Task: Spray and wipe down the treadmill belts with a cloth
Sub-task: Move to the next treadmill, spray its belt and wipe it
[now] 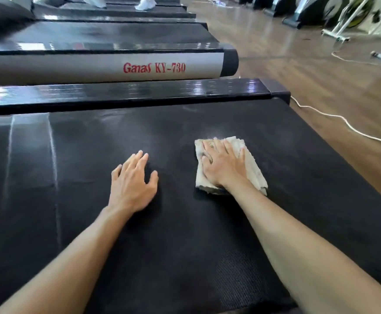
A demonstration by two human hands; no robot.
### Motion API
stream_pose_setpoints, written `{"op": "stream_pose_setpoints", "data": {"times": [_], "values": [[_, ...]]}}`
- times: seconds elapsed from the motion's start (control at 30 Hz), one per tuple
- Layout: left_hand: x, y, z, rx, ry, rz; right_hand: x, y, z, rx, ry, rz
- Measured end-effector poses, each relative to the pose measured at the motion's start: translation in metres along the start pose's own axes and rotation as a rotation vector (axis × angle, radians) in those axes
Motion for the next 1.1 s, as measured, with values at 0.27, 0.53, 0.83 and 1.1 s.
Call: {"op": "stream_pose_setpoints", "data": {"times": [0.27,0.53,0.83,1.1], "values": [[0.019,0.015,0.036,0.002,0.036,0.155,0.01,0.027,-0.015,-0.347,0.001,0.09],[0.019,0.012,0.033,-0.004,0.016,0.175,-0.003,-0.027,0.015,-0.105,-0.031,0.033],[0.019,0.012,0.037,0.005,0.009,0.191,0.005,0.043,0.034,-0.304,-0.002,0.057],[0.022,0.013,0.037,0.0,0.001,0.19,-0.011,-0.035,0.022,-0.166,0.008,0.096]]}}
Point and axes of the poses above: each hand's wrist, its own z-axis towards the middle knuckle, its own x-axis out of the palm, y = z × x, the point moved 1 cm from there along z, towards the middle knuckle, and after that the axes turned 1 degree about -x, right-handed, at the moved point
